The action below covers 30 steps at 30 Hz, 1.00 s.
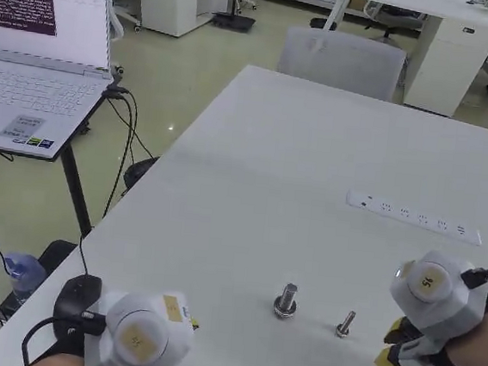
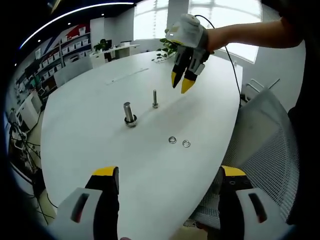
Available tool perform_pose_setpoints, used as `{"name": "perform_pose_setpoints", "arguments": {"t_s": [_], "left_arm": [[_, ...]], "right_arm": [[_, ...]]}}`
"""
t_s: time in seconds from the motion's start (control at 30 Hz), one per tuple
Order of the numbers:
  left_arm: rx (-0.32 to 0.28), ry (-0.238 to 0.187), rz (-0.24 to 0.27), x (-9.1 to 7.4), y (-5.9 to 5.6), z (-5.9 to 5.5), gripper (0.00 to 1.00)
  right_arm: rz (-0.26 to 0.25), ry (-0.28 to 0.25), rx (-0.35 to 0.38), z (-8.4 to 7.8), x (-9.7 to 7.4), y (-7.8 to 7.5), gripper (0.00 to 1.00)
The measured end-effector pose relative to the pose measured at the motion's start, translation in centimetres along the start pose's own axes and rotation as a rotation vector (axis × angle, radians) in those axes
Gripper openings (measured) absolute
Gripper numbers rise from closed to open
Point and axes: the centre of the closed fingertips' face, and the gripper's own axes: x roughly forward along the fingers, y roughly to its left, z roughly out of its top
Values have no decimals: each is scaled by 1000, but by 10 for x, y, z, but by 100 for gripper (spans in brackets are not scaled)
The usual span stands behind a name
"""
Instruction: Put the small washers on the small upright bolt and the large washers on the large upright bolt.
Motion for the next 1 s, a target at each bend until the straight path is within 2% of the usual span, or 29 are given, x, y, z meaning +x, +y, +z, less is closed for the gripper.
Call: {"name": "perform_pose_setpoints", "arguments": {"t_s": [0.33, 0.6, 0.67, 0.77, 1.0], "left_arm": [[5, -2, 5, -2, 0, 2, 82], [0, -10, 9, -3, -2, 1, 82], [-8, -28, 3, -3, -5, 4, 83], [2, -31, 1, -1, -8, 6, 84], [15, -31, 6, 1, -10, 8, 83]], "right_arm": [[52, -25, -26, 16, 16, 43, 23], [78, -37, -62, 30, 24, 61, 23], [83, -43, -77, 35, 27, 64, 23], [89, -59, -93, 42, 30, 69, 23], [110, -60, -127, 53, 47, 81, 23]]}}
